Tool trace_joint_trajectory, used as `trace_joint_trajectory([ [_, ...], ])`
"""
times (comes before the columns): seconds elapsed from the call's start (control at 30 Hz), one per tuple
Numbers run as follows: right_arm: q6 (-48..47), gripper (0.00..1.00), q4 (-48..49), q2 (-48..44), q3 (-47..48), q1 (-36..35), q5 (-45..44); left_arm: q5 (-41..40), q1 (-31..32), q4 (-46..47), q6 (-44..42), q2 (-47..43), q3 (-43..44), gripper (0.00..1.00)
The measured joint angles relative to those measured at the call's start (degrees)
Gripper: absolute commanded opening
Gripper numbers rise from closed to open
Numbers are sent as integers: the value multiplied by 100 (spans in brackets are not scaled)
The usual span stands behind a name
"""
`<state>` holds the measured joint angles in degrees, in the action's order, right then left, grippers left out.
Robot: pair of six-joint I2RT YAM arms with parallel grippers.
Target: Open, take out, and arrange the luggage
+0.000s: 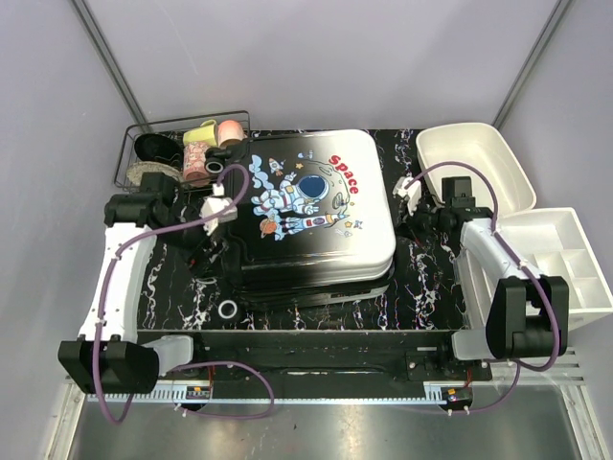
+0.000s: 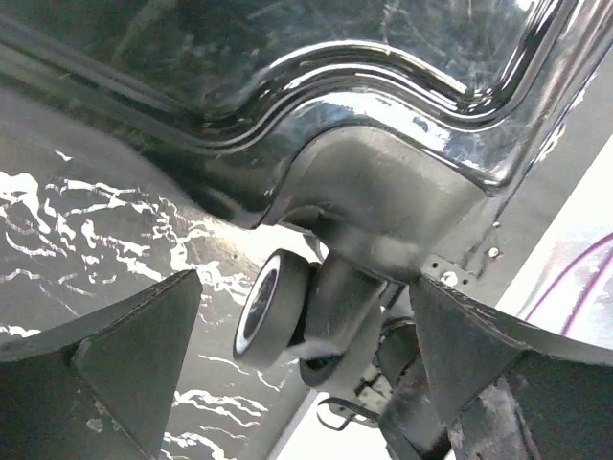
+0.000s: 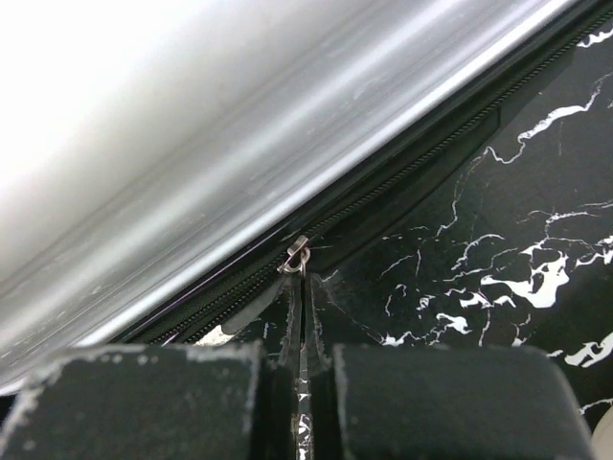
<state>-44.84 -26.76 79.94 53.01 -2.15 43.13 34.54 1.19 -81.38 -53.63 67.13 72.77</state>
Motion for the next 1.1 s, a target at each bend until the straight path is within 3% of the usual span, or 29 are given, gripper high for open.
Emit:
trace_joint_trajectory([
  [0.13,96,0,304,-127,-249,-225,-205,341,-579,-188,313,275,782,99],
  [0.27,160,0,737,-503,-608,-538,-669,907,-1130,461,1290,337,1871,99],
  [0.4,387,0,841,-903,-852,-946,-1126,1281,-1432,1091,2354,404,1945,98],
  [0.53,726,0,651,-1443,-1147,-1569,-1344,1528,-1534,1613,3191,1069,1947,98],
  [0.77,1198,0,197,-2428,-1534,-2546,-798,1534,-1552,1987,3816,2387,1945,95],
  [0.9,1209,0,168,-2455,-1545,-2549,-981,1523,-1552,1985,3847,2494,1945,94],
  [1.1,1058,0,649,-1943,-1530,-1869,-1019,1451,-1552,1985,3794,2538,1945,93],
])
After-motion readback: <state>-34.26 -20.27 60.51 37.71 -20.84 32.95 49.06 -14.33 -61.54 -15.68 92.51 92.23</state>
